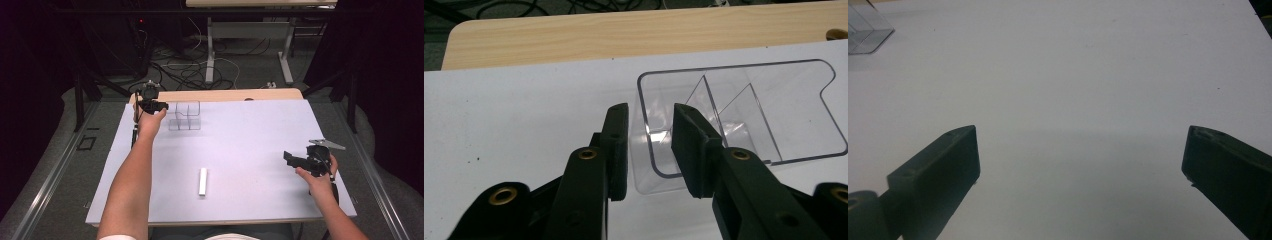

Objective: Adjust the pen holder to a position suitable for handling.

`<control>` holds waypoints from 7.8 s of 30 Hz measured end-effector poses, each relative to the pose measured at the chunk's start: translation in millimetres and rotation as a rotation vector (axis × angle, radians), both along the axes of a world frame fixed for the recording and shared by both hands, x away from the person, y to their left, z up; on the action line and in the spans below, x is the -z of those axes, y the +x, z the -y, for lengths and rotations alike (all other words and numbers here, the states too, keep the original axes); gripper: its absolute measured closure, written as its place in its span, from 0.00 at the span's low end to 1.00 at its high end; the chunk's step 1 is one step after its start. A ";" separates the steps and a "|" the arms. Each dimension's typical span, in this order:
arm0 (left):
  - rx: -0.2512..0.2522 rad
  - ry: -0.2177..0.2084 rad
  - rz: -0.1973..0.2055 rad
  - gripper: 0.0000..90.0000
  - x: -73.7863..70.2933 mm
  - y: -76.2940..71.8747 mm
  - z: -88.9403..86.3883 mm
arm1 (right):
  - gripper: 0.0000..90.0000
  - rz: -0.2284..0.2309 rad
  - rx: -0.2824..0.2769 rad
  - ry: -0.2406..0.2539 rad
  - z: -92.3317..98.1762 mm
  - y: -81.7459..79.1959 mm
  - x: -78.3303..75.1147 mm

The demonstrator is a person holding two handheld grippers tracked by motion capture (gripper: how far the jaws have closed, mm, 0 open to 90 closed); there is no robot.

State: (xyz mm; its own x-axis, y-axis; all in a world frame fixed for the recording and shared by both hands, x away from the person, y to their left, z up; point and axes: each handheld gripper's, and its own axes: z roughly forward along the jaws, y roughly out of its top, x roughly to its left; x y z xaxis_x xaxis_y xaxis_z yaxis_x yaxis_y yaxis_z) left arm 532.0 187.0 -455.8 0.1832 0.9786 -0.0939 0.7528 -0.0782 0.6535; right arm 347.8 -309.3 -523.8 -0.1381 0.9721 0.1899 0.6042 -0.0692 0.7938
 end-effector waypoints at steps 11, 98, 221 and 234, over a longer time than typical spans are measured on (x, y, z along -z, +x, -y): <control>-0.006 -0.002 -0.015 0.83 4.0 2.2 -1.9 | 0.02 -0.006 -0.003 0.000 -1.1 0.1 0.5; -0.057 -0.136 -0.046 0.92 0.7 -76.7 -8.6 | 0.04 -0.018 -0.028 -0.001 -6.4 2.2 2.7; 0.159 -0.166 -0.005 0.97 21.9 -82.2 83.4 | 0.05 -0.016 -0.049 0.007 -7.3 2.7 1.7; 0.164 -0.247 0.003 0.81 13.6 -90.8 60.5 | 0.05 -0.018 -0.052 0.011 -7.4 2.7 1.8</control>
State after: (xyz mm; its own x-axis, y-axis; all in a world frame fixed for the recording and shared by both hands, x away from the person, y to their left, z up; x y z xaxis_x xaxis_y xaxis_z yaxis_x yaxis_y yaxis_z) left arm 441.2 126.5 -469.4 0.3374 0.8837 -0.3244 0.7416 -0.0373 0.6698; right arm 350.5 -301.9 -525.5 -0.1853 0.9614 0.2035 0.6212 -0.0458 0.7823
